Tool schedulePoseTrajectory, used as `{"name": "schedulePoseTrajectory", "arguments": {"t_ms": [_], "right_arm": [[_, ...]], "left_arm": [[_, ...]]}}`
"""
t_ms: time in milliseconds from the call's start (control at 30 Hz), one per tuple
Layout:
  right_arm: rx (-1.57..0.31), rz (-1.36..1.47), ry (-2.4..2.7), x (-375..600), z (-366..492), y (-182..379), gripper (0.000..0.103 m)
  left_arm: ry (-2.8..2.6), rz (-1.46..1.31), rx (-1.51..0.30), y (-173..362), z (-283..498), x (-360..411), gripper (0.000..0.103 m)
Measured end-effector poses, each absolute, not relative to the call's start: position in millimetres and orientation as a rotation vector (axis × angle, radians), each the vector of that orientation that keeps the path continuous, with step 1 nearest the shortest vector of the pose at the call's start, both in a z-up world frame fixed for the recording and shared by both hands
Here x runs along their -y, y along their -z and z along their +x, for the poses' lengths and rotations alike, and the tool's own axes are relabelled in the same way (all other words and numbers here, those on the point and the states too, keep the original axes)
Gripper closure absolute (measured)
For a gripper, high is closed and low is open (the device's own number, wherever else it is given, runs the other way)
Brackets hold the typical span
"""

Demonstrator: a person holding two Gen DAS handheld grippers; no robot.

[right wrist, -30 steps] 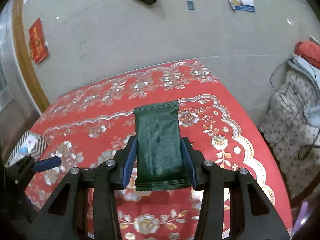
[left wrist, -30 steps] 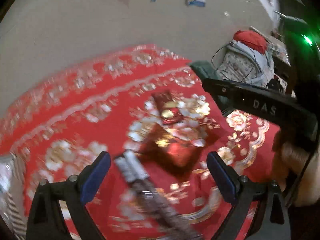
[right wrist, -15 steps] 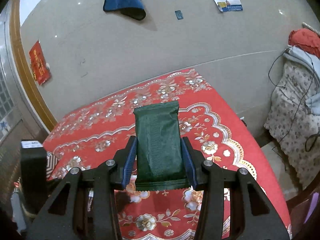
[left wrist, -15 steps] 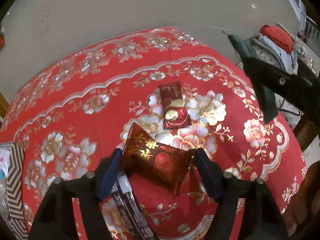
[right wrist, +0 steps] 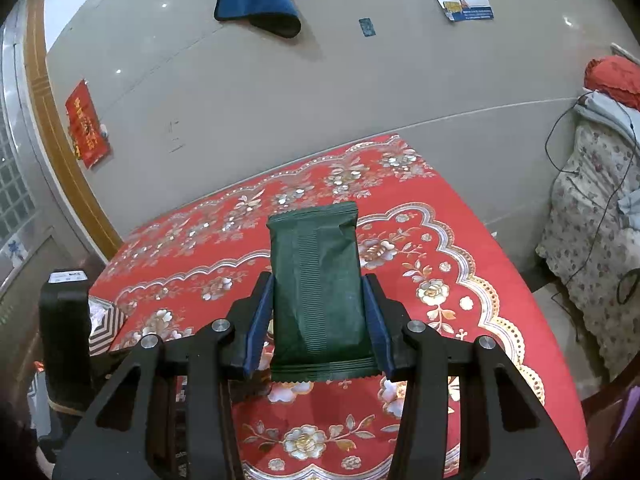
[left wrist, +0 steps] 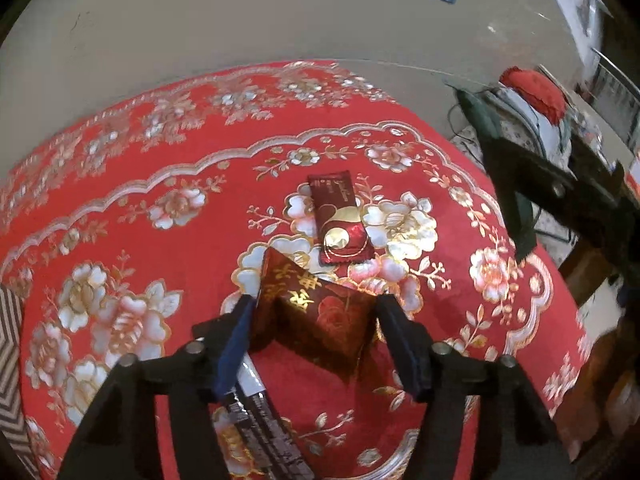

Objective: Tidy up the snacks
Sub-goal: 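Lift the green packet with the right gripper while the left grasps the red gold-printed packet, then carry the green packet and red gold-printed packet over the white box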

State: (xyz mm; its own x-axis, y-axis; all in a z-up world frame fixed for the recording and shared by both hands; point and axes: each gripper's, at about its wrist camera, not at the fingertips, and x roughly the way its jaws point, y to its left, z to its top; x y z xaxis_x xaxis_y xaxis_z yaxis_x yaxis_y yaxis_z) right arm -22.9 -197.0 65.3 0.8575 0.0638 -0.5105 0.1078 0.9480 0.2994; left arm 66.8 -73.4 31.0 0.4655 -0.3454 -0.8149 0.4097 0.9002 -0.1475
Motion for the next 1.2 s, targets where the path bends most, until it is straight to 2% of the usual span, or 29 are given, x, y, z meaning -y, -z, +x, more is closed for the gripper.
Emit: {"name": "schedulePoseTrajectory", "arguments": {"t_ms": [300,433,900,1200], "right_arm": [[-0.545,0.324,0.025,197.1,-22.4,-64.5,0.059],[-0.542,0.328,0.025,197.9,-23.5,-64.2,0.059],[-0.531,0.324,0.011,195.0,-25.8,-67.0,0.059],[-0.529,0.299,-0.018,186.4,-22.8,-64.5,0.059]], "left_arm": [[0.407,-0.003,-1.031,-25.4,71.9,86.4,0.030],[0.479,0.047,-0.988,-28.3,65.9,89.3,0.056],[0.565,0.044,-0.865,-40.2,50.7,55.5,0.078],[0.581,0.006,-0.798,-51.9,39.1,32.1,0.079]]}}
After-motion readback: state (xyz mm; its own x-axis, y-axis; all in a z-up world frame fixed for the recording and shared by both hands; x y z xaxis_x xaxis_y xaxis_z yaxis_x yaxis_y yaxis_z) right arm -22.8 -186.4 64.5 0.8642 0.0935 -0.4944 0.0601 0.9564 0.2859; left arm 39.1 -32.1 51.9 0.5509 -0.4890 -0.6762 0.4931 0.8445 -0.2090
